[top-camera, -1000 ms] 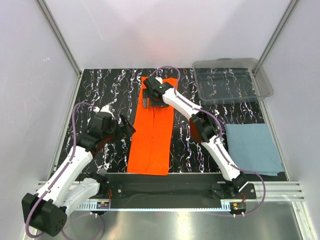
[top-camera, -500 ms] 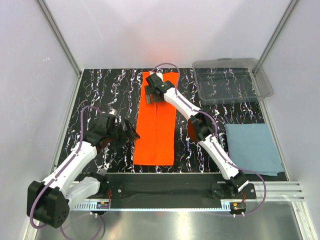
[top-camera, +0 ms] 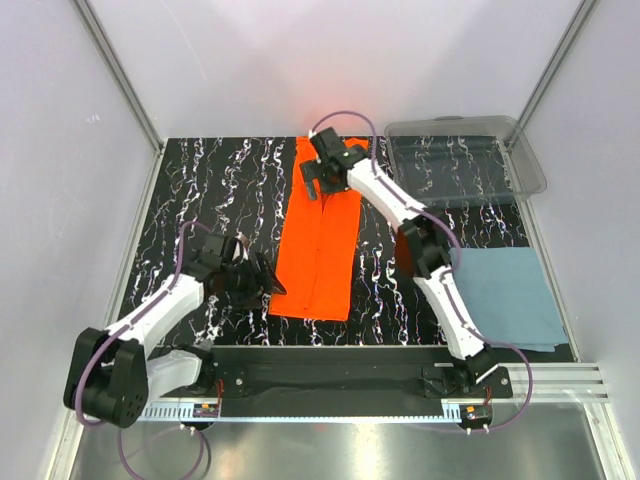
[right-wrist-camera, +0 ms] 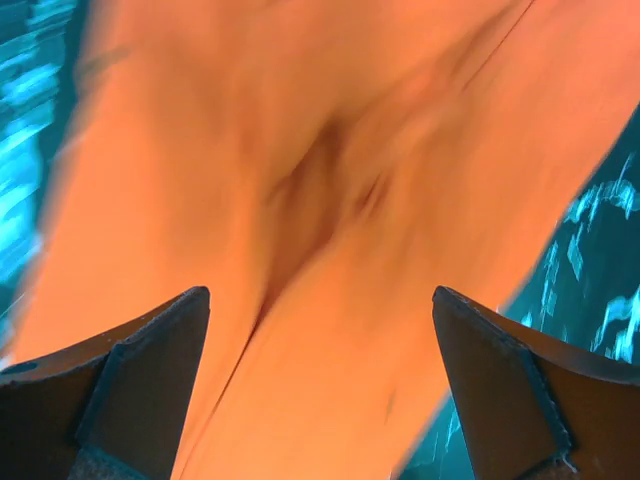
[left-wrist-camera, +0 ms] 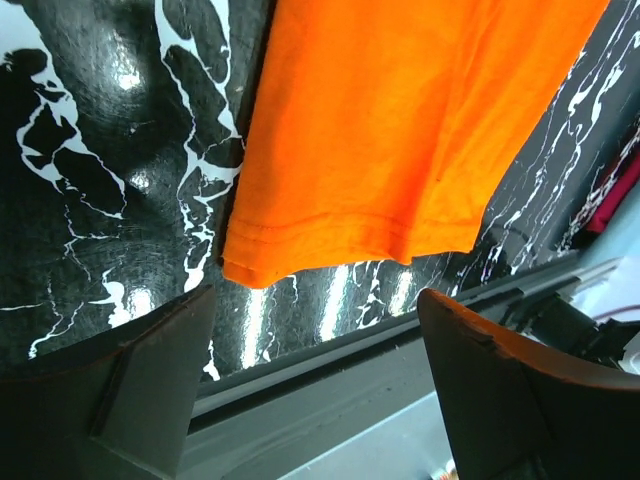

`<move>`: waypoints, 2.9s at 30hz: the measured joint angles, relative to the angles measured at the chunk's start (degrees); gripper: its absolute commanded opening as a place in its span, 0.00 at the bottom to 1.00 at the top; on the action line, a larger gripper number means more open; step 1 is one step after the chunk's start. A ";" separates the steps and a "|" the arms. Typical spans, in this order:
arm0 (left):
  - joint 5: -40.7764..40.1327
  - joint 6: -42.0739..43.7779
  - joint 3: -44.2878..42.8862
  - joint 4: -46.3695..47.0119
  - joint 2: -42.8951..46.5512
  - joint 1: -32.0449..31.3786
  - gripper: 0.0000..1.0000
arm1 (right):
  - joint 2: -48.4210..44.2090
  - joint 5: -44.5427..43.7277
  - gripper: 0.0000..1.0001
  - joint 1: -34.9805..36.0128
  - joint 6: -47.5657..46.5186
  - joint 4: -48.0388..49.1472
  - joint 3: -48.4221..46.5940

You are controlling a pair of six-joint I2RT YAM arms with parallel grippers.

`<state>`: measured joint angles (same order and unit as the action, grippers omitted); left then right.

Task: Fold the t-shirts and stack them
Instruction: Fold the tshirt

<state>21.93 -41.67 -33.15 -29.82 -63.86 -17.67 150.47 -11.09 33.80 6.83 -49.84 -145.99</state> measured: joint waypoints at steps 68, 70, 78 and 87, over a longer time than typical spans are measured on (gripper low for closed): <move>6.97 -6.32 10.84 9.27 -5.49 -2.78 0.00 | -75.69 31.08 0.00 4.87 50.36 48.22 124.08; 7.08 -8.74 13.16 10.95 -2.89 -4.57 0.00 | -77.75 30.49 0.00 4.90 49.35 45.79 124.54; 6.80 -18.69 22.71 13.09 12.50 -10.12 0.00 | -87.82 30.23 0.00 4.90 47.41 36.13 127.16; 5.75 -24.44 19.45 10.05 14.91 -14.67 0.00 | -91.97 28.55 0.00 4.76 44.09 23.54 122.05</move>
<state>27.68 -66.11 -13.69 -19.77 -48.95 -32.34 58.50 17.45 38.57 50.92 -26.30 -23.94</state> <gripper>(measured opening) 0.020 0.014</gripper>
